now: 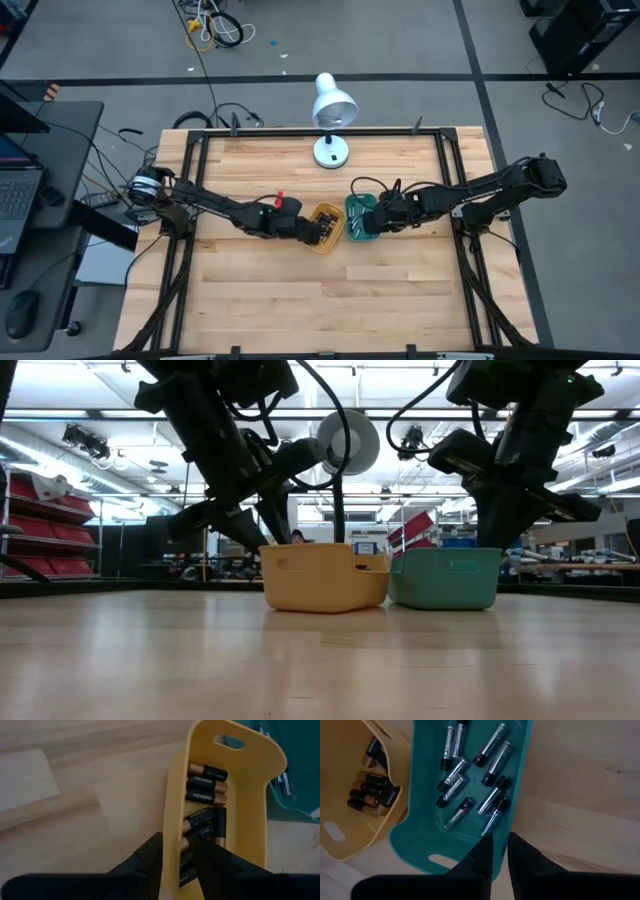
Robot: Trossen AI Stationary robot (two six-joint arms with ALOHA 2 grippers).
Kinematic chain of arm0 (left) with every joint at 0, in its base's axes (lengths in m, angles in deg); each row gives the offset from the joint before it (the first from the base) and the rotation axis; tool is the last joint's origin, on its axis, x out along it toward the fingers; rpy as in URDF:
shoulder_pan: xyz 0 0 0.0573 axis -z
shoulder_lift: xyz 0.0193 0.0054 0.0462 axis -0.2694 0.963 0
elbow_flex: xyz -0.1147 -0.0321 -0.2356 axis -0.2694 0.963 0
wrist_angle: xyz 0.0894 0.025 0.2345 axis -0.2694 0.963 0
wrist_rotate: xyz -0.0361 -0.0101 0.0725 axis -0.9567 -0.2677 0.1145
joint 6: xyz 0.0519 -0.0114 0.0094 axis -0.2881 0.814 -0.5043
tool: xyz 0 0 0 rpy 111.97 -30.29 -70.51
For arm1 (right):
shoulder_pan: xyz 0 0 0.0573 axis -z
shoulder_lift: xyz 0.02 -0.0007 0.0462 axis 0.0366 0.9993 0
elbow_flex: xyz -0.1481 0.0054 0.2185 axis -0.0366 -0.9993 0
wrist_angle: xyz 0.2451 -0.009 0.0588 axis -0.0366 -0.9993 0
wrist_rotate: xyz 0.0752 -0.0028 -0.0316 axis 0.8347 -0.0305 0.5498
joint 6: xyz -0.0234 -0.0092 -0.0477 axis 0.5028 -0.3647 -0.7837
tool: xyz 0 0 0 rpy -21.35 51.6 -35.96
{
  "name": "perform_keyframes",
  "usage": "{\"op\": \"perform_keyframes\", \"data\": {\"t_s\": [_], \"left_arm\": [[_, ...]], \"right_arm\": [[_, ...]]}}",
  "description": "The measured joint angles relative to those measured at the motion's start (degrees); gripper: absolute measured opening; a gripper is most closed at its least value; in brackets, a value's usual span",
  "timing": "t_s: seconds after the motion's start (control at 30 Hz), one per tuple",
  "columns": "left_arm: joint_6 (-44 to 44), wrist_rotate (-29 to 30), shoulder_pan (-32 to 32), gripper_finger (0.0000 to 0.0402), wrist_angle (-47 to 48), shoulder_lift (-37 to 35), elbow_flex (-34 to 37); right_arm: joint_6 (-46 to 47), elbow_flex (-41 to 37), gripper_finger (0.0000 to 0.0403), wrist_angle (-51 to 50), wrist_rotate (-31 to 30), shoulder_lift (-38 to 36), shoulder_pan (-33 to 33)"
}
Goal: Sort batteries
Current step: Return to Home Position
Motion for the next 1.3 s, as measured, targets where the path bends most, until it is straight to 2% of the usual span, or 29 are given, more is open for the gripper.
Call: {"op": "perform_keyframes", "data": {"t_s": [0.27, 0.53, 0.87, 1.0, 1.17, 1.3], "left_arm": [[6.3, -2.5, 0.2, 0.0117, 2.8, 0.0, 0.0], [10.9, -3.3, 0.2, 0.0117, -3.6, 0.0, 0.0], [12.8, 2.4, -1.3, 0.0117, -4.2, 0.8, -0.1], [12.8, 2.7, -2.6, 0.0117, -4.7, 0.8, -0.1], [12.1, 3.4, -4.2, 0.0117, -6.5, 0.8, -0.1], [5.9, 4.9, -5.5, 0.0117, -11.1, 1.4, -0.1]], "right_arm": [[2.1, 0.0, 0.0048, 0.1, 1.1, 0.0, -2.3], [3.9, 0.0, 0.0046, 4.0, 1.7, 0.0, -5.7], [3.6, 0.0, 0.0046, -2.3, 4.3, -1.0, -8.6], [2.6, 0.0, 0.0046, -3.4, 4.6, -3.3, -8.7], [1.1, 0.0, 0.0045, -3.9, 1.3, -6.8, -8.7], [-0.2, 0.0, 0.0044, -8.1, -4.6, -8.1, -8.4]]}}
